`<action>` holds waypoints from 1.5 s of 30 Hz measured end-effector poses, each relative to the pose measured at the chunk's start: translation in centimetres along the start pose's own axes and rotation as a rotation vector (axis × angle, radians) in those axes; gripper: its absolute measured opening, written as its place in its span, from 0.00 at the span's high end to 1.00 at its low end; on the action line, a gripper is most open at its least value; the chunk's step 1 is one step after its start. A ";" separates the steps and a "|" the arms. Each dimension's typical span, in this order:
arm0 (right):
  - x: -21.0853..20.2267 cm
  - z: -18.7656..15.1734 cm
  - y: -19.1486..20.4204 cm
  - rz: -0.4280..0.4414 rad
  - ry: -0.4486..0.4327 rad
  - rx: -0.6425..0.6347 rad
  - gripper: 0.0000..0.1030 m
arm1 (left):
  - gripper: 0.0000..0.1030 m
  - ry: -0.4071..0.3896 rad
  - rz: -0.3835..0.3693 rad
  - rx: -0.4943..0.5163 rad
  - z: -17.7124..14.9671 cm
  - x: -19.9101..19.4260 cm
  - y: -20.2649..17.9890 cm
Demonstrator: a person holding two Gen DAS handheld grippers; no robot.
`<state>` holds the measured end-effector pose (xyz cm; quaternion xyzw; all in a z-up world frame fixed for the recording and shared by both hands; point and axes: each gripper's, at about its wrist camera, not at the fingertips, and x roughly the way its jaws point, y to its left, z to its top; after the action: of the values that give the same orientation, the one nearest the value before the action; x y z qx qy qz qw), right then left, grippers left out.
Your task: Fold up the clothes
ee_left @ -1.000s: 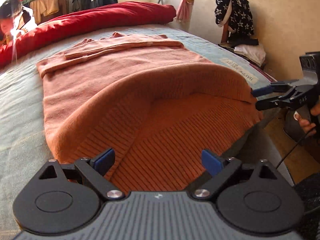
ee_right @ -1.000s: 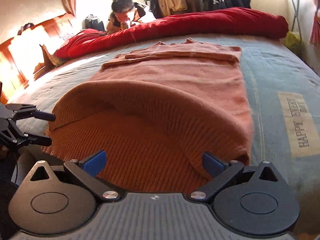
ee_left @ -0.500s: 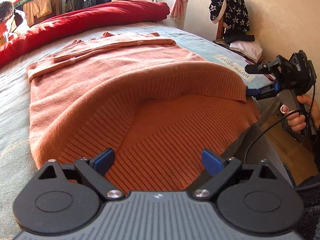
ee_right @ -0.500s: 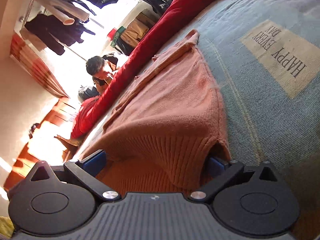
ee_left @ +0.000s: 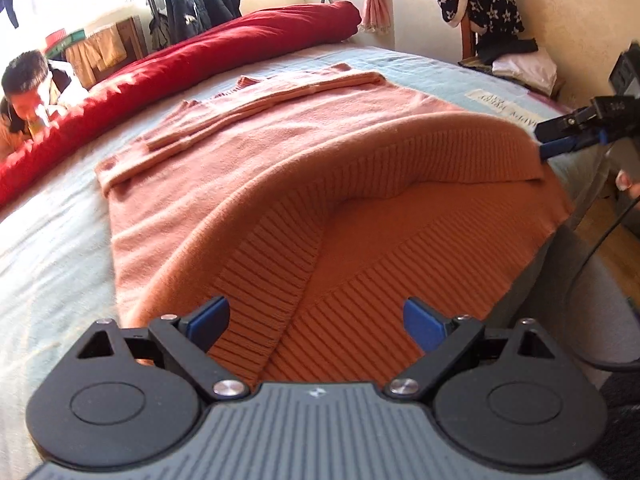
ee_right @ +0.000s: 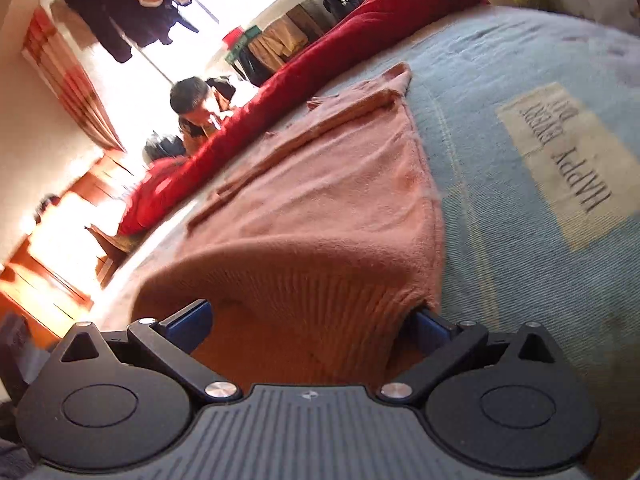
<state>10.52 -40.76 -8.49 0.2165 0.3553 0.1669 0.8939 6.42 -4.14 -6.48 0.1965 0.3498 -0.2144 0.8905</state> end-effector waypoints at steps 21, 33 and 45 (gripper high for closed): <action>7.2 -2.1 16.6 -0.004 0.056 -1.075 0.05 | 0.09 -0.110 0.034 0.534 1.0 1.9 -4.1; 13.2 1.1 13.9 -0.044 0.124 -1.022 0.05 | 0.09 -0.112 0.061 0.405 2.9 5.2 0.6; 12.8 -5.0 17.4 -0.492 -0.175 -1.436 0.04 | 0.09 -0.229 0.336 0.533 2.8 6.2 -3.2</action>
<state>13.30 -18.77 -10.18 -0.4907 0.1253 0.1352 0.8516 10.39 -9.69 -9.64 0.4520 0.1420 -0.1689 0.8643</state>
